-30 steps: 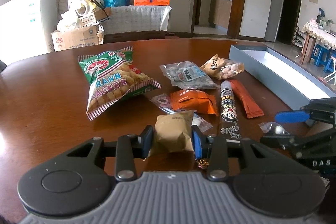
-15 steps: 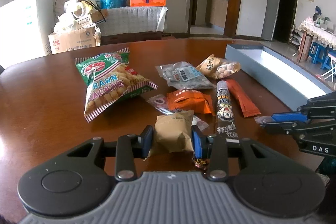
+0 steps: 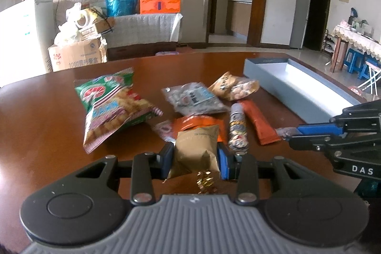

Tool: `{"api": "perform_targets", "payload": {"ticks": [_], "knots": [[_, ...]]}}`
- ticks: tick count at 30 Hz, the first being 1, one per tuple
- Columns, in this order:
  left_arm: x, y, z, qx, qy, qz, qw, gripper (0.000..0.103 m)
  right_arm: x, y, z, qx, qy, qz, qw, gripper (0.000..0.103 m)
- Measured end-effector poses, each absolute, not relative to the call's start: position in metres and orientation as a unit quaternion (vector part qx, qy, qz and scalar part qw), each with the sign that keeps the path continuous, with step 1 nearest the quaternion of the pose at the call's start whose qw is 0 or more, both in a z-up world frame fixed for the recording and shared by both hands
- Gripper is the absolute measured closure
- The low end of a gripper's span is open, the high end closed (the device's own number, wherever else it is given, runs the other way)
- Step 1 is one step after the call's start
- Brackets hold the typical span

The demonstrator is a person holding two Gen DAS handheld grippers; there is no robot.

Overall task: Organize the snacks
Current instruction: 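Carry both packets over the gray box and open both grippers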

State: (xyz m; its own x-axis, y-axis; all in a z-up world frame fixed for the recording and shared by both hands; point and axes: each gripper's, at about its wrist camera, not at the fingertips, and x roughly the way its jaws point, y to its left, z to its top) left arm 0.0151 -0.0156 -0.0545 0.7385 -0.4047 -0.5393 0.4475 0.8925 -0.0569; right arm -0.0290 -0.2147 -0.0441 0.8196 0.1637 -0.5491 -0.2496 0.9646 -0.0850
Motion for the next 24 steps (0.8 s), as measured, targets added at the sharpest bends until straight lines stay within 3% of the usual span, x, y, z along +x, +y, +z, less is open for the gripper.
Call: {"api": "perform_targets", "payload": {"ticks": [24], "knots": [[0.007, -0.138, -0.022, 0.055, 0.25, -0.317, 0.914, 0.067, -0.043, -0.291, -0.019, -0.024, 0.246, -0.016, 0.969, 0.086]]}}
